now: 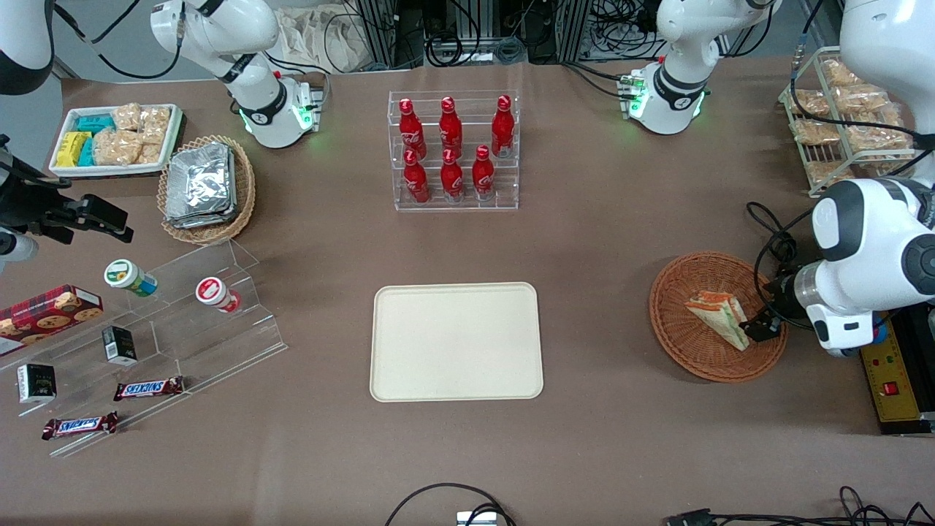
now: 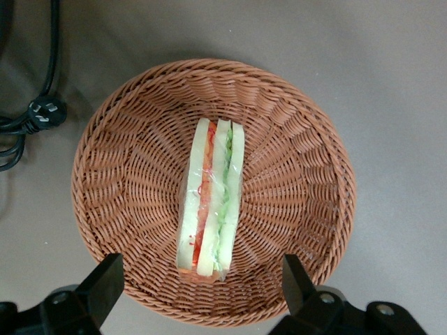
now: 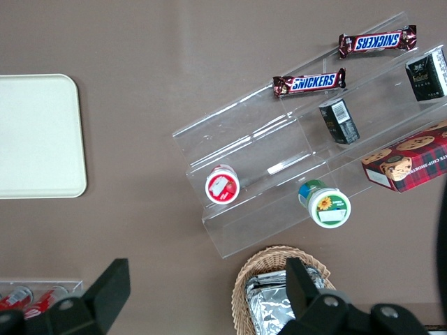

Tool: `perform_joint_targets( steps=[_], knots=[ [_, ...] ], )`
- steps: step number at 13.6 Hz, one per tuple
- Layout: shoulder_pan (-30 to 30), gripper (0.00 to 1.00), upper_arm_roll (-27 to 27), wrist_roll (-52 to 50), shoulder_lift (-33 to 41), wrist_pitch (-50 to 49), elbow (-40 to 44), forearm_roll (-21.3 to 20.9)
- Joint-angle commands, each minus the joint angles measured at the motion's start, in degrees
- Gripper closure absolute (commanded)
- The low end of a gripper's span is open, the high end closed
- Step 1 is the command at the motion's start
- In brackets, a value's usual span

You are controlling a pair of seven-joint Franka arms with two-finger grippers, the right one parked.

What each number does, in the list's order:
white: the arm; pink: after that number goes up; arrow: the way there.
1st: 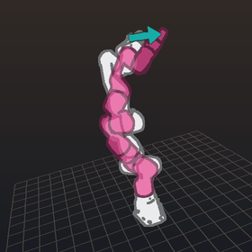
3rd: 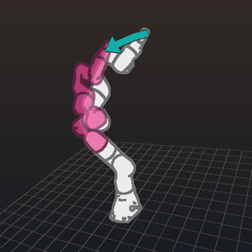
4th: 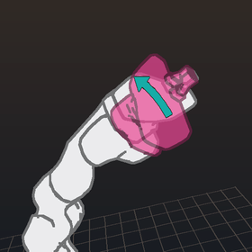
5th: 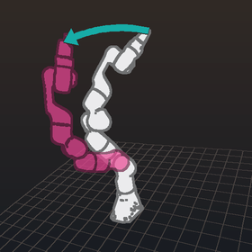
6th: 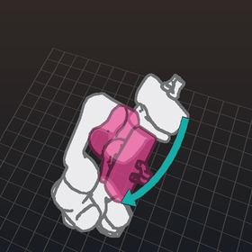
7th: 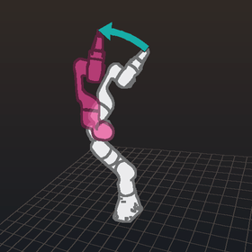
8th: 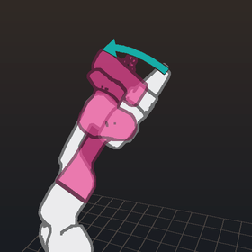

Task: Place sandwich from basket to tray
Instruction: 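Lower the open left gripper and close it on the sandwich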

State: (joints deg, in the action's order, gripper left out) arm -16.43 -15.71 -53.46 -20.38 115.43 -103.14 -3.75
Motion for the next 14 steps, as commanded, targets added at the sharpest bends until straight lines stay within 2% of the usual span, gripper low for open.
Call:
perform_joint_targets(
  steps=[1,14],
  knots=[
    [-0.53,0.0,-0.37,-0.77,-2.55,0.23,1.01,-0.2],
    [-0.18,0.03,-0.37,0.02,-5.02,0.76,-2.14,-0.56]
  ],
)
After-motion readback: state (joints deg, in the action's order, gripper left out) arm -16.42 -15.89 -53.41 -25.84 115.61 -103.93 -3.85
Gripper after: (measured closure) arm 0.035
